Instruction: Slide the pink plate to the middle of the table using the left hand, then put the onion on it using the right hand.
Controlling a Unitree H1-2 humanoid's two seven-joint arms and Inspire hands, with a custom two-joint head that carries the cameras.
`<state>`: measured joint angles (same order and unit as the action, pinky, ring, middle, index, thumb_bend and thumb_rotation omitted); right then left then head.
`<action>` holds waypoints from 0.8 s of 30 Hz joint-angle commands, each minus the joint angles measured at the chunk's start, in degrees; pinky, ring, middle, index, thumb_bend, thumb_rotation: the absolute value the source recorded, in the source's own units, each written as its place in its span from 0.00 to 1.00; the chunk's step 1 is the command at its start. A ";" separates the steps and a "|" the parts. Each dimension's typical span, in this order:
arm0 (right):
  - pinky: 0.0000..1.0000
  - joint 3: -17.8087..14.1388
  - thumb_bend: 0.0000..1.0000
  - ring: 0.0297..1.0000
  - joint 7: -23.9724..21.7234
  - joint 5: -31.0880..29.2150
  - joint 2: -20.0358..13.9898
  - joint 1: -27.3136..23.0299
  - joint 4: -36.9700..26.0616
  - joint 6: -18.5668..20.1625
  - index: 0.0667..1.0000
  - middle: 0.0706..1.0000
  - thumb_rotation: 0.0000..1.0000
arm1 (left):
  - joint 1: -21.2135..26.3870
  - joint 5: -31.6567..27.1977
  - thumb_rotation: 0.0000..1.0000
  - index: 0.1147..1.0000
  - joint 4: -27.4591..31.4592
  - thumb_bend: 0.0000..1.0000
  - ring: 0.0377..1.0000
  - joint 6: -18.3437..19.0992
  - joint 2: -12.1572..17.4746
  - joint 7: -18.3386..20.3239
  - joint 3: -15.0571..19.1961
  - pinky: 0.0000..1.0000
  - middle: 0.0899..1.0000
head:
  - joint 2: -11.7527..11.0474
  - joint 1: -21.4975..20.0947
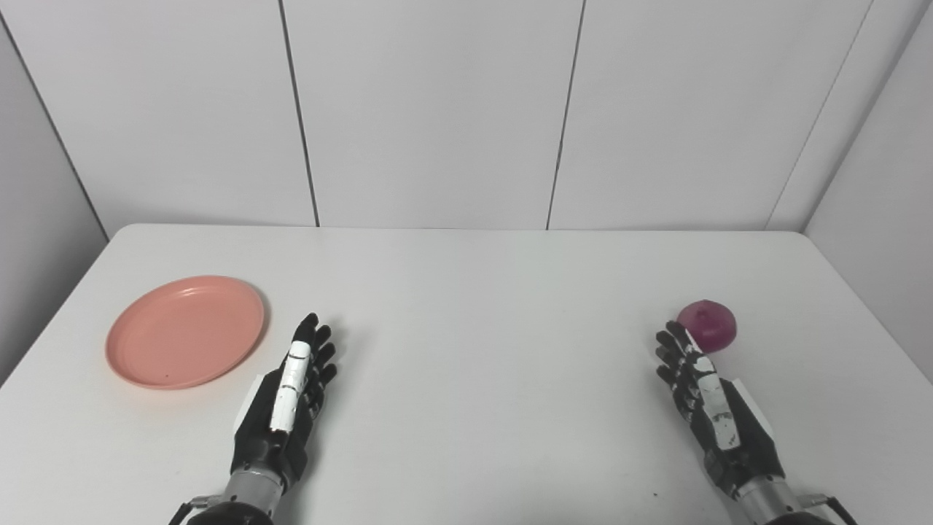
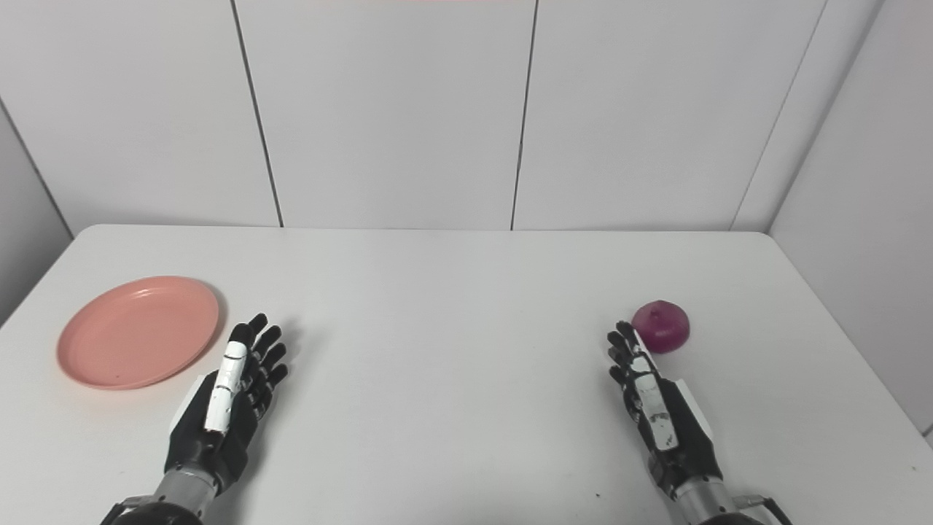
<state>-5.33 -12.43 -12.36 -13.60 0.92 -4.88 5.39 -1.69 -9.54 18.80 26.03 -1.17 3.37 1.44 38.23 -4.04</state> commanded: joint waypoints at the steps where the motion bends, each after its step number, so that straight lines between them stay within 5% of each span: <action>1: 1.00 -0.37 0.97 1.00 -0.46 -0.56 -0.55 -0.77 -1.46 -1.38 1.00 0.97 1.00 | -0.79 -0.01 0.91 1.00 1.26 0.65 1.00 -1.00 0.65 0.26 -0.19 1.00 1.00 | -0.05 0.51; 9: 1.00 -1.86 0.97 1.00 -2.09 -2.53 -2.07 -0.43 0.00 -2.65 1.00 0.98 1.00 | -1.07 1.42 0.91 1.00 0.90 0.67 1.00 -1.48 -0.93 -0.65 -2.08 1.00 1.00 | -1.03 6.40; 11: 1.00 -2.83 0.96 1.00 -3.54 -3.45 -3.37 -0.66 2.42 -4.21 1.00 0.99 1.00 | -0.99 2.89 0.90 1.00 0.30 0.68 1.00 -1.76 -2.32 -1.72 -3.44 1.00 1.00 | -2.42 11.85; 17: 1.00 -4.43 0.95 1.00 -7.47 -5.56 -6.03 -1.38 8.41 -8.40 1.00 1.00 1.00 | -0.68 5.15 0.87 1.00 -1.64 0.68 1.00 -3.33 -5.16 -4.61 -6.22 1.00 1.00 | -4.79 17.20; 24: 1.00 -5.57 0.92 1.00 -8.71 -6.62 -6.50 -1.67 11.12 -8.55 1.00 1.00 1.00 | -0.80 6.79 0.90 1.00 -4.58 0.66 1.00 -7.14 -6.79 -5.66 -7.90 1.00 1.00 | -7.81 21.19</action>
<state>-10.05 -21.61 -18.83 -19.44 -0.95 5.17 -1.43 -2.24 -2.96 14.48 20.59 -6.72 -2.63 -5.46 30.85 16.61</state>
